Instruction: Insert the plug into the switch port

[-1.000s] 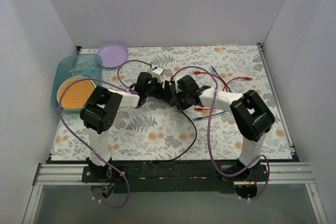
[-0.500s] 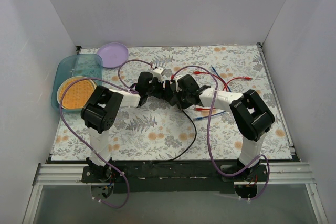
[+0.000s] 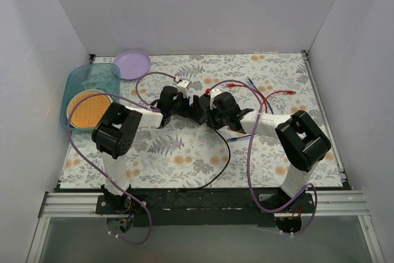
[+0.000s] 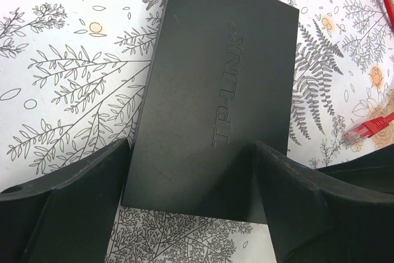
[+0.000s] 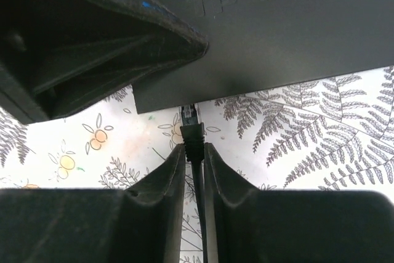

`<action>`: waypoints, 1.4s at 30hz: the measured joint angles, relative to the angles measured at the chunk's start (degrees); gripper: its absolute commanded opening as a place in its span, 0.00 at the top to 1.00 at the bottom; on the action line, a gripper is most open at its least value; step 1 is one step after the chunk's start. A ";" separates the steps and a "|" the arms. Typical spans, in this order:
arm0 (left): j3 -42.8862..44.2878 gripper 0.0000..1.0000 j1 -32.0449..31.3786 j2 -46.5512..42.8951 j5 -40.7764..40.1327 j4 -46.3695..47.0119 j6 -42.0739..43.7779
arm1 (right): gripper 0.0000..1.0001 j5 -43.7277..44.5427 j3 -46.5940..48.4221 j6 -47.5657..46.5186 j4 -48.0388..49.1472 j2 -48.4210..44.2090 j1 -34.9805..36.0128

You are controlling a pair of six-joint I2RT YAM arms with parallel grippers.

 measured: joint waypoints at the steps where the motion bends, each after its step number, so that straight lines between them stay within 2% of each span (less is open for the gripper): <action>1: 0.11 0.19 0.00 -0.04 -0.09 -0.24 -0.22 | 0.71 -0.11 -0.46 0.17 0.59 -0.35 0.00; 2: 0.20 0.18 0.00 -0.09 -0.28 -0.46 -0.42 | 0.63 -0.22 -0.87 0.28 1.55 -0.68 0.00; 5: 0.39 0.17 -0.24 -0.66 -1.01 -2.12 -1.44 | 0.53 -0.28 -1.11 1.14 5.86 -1.90 0.00; 12: 0.52 0.15 0.02 -3.02 -3.80 -7.21 -3.61 | 0.37 -0.26 -2.78 1.42 9.77 -6.12 0.00; 17: -1.62 0.13 0.57 -7.39 -6.19 -12.22 -4.61 | 0.25 1.29 -6.12 1.29 8.09 -10.71 0.00; 23: -3.32 0.12 0.96 -16.24 -5.07 -14.91 -4.81 | 0.09 4.76 -6.60 0.20 4.13 -21.44 0.00; 26: -3.32 0.12 0.90 -20.17 -2.05 -14.45 -5.05 | 0.06 7.52 -6.73 -0.28 1.84 -27.32 0.00; 31: -3.28 0.12 -0.59 -21.66 1.44 -13.77 -5.38 | 0.05 10.86 -8.20 -0.20 -1.90 -34.29 -0.83; 42: 2.60 0.16 -11.63 -14.38 4.00 -15.13 -3.91 | 0.06 13.86 -13.42 1.73 -11.17 -41.55 -6.21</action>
